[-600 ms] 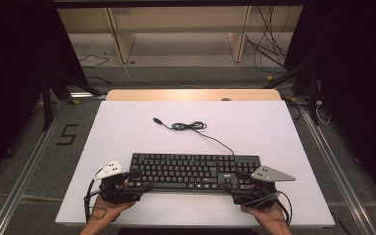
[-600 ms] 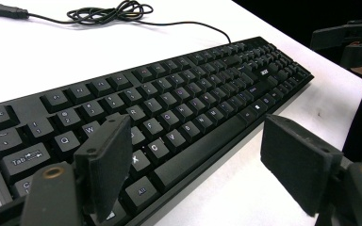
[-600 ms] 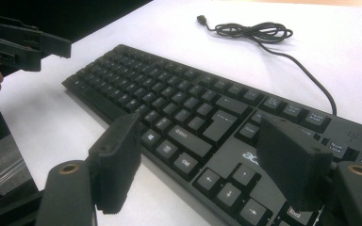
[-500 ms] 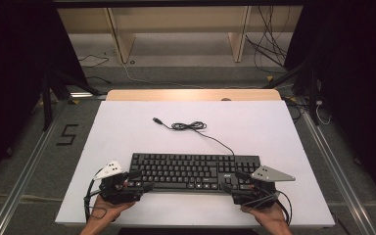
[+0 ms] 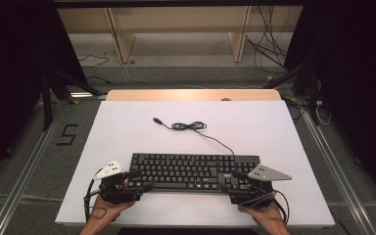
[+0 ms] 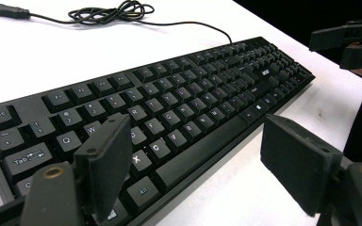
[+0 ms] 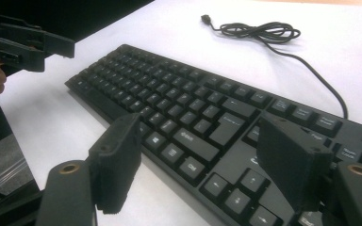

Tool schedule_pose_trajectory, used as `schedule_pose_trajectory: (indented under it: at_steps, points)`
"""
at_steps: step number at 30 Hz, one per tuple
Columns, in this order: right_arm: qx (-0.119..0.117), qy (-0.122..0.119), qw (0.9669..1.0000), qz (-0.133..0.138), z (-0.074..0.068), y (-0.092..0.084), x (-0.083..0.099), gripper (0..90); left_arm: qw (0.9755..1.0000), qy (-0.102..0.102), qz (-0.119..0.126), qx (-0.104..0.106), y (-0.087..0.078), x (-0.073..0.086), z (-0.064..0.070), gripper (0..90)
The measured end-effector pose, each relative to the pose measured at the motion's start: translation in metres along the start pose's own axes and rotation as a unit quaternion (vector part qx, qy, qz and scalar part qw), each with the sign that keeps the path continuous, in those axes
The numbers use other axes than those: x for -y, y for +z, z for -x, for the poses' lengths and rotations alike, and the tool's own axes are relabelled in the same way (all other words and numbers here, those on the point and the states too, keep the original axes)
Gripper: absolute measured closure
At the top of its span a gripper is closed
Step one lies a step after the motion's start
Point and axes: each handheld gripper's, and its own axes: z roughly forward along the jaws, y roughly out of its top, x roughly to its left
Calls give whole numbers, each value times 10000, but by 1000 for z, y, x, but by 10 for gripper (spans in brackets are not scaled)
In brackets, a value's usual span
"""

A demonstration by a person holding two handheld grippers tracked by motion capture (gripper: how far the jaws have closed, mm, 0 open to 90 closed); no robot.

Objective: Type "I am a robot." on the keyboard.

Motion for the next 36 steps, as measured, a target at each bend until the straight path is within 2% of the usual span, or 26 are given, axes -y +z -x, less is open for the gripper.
schedule_pose_trajectory:
  at_steps: [23,36]
  points:
    - [-154,126,9998,-13,-6,22,-15,339,10000,-56,5,-78,-1,0,-3,252]
    - [-248,78,9996,-80,-12,44,-26,355,9999,-87,17,-129,-2,0,-5,252]
